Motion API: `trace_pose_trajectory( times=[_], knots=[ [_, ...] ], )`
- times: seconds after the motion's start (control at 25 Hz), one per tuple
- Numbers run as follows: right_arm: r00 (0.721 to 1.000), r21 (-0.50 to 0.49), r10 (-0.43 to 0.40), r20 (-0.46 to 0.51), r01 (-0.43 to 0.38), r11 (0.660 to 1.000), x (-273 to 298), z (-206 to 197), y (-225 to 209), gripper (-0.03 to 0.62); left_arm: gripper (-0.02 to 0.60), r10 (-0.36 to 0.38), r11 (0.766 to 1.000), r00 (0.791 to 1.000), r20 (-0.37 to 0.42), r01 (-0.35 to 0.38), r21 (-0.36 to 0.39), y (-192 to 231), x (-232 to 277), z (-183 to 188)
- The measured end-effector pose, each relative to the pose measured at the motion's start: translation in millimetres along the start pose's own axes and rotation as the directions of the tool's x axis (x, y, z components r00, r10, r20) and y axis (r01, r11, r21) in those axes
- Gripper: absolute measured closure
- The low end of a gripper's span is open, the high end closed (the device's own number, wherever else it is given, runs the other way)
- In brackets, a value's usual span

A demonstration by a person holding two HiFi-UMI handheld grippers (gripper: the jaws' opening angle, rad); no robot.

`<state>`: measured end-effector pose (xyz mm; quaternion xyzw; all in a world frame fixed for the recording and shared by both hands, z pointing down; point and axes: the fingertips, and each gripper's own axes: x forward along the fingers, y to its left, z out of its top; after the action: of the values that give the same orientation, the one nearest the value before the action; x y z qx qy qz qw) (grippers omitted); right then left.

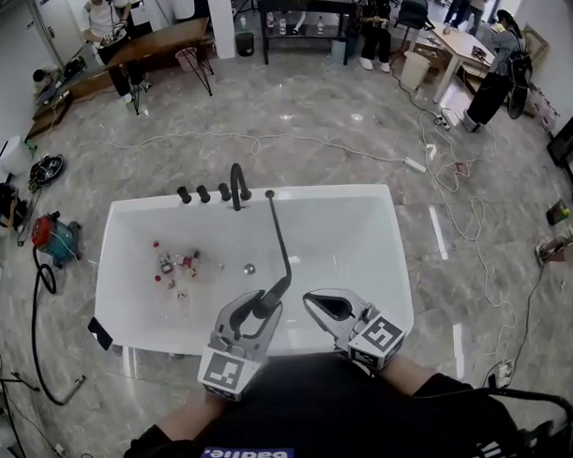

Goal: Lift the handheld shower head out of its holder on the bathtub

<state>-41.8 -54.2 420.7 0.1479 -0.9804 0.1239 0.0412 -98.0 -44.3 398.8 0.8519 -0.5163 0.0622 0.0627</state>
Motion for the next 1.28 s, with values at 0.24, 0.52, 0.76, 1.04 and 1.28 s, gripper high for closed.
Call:
trace_pose_trajectory(
  times=[0.24, 0.52, 0.76, 1.04, 1.28],
  knots=[
    [1.0, -0.002, 0.0, 0.004, 0.0, 1.0, -0.5, -0.8, 4.0, 0.592, 0.448, -0.067, 0.998, 0.998, 0.012, 0.067, 0.006, -21.7, -1.0, -1.2],
    [1.0, -0.017, -0.004, -0.006, 0.004, 1.0, -9.0, -4.1, 3.8, 0.592, 0.448, -0.062, 0.998, 0.998, 0.003, 0.062, -0.001, -26.1, -2.3, -0.1],
    [1.0, -0.005, 0.003, -0.001, -0.003, 1.0, -9.4, -3.6, 12.0, 0.594, 0.446, -0.052, 0.999, 0.999, 0.004, 0.052, -0.002, -27.3, -6.9, -2.3],
    [1.0, -0.008, 0.011, -0.012, -0.011, 1.0, -14.3, -8.3, 16.2, 0.592, 0.446, -0.038, 0.999, 0.999, -0.001, 0.038, 0.002, -30.3, -12.4, -3.9],
    [1.0, -0.014, 0.012, -0.012, -0.012, 1.0, -16.3, -5.1, 16.2, 0.592, 0.446, -0.04, 0.999, 0.999, 0.0, 0.04, -0.002, -33.2, -12.1, -2.0]
  ],
)
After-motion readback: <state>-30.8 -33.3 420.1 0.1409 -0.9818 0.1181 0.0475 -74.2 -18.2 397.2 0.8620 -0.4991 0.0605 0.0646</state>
